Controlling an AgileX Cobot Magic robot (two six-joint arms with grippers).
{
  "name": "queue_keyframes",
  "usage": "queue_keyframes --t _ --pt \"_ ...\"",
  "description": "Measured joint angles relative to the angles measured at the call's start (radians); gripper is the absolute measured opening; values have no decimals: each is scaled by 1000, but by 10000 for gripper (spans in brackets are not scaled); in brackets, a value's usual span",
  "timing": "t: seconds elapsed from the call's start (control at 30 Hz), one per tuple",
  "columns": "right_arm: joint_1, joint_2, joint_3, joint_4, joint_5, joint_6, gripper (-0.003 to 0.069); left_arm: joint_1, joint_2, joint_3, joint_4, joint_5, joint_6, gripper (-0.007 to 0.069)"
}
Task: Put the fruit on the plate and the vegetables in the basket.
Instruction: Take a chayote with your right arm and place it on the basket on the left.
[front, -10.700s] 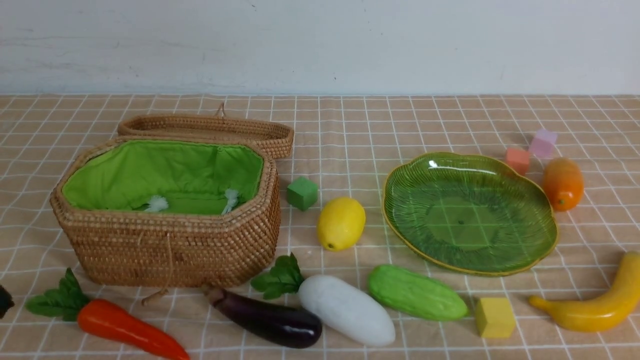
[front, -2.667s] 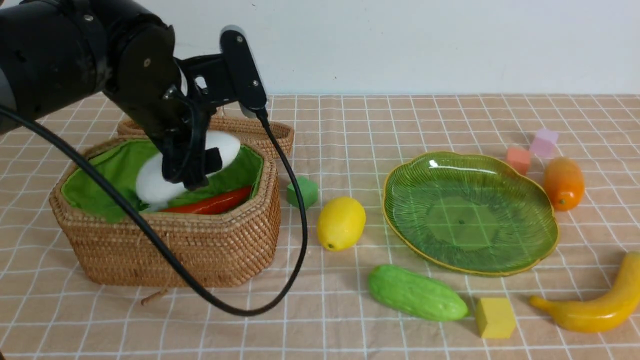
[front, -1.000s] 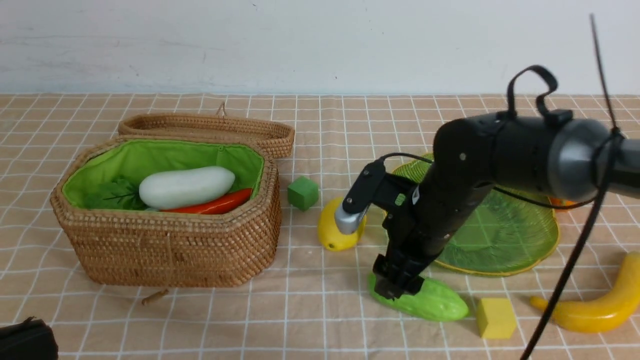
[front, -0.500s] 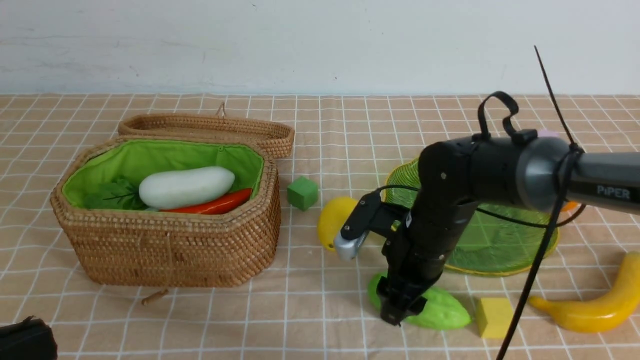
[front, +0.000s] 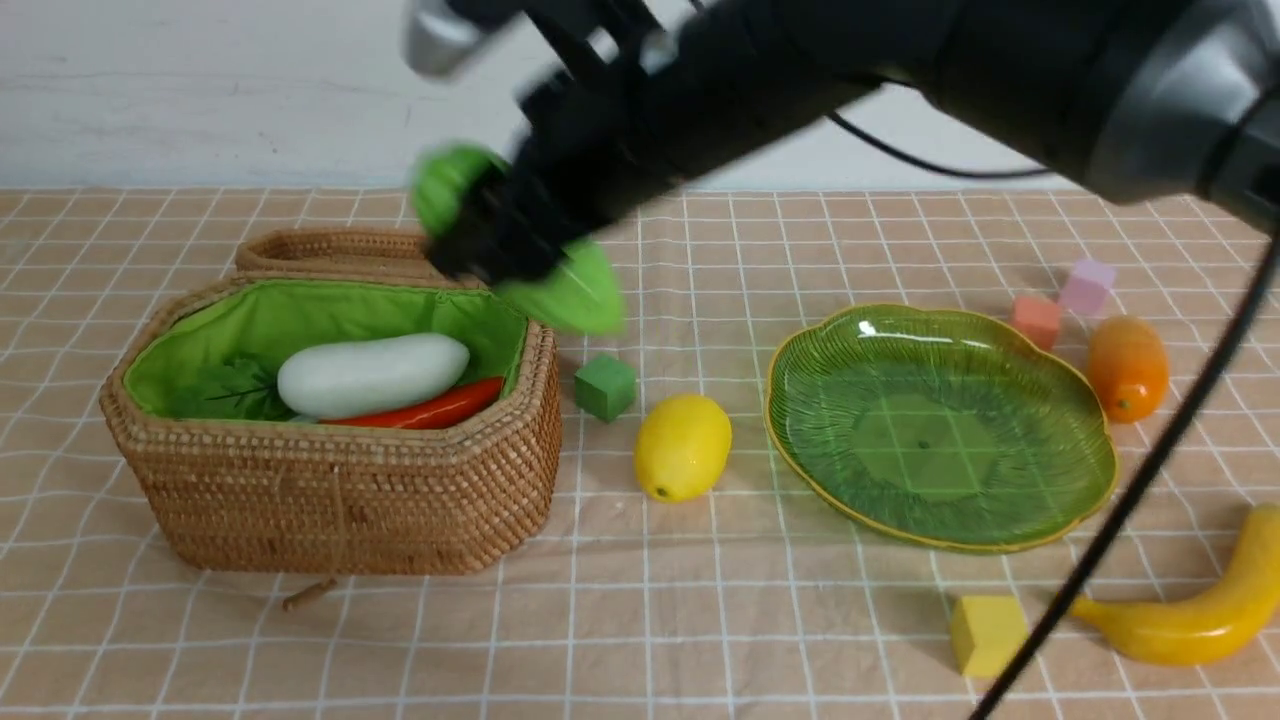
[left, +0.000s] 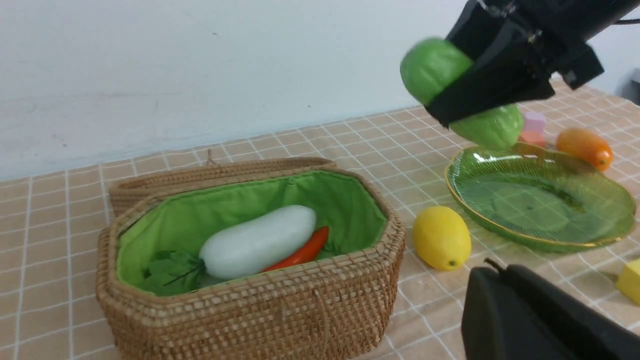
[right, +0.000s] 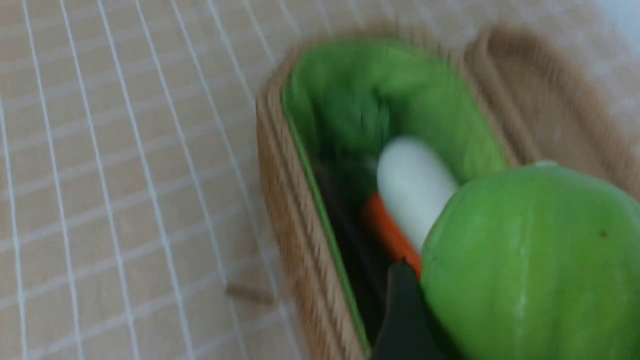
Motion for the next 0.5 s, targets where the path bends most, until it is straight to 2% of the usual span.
queue_keyframes --t 0.1,0.27,0.3,0.37,0.43,0.5 --pt "24 127 -102 99 -131 -133 462 0 0 0 36 20 -74 -13" --pt "44 264 -158 135 -249 -249 464 0 0 0 44 27 -91 -13" --pt "48 297 -160 137 -279 -258 494 0 0 0 44 28 -94 -13" --pt "49 321 -160 137 -296 -258 610 0 0 0 46 30 -96 -13" --pt "49 310 -160 132 -265 -236 659 0 0 0 46 30 -96 -12" --pt "43 278 -160 110 -200 -181 671 0 0 0 47 30 -96 -12"
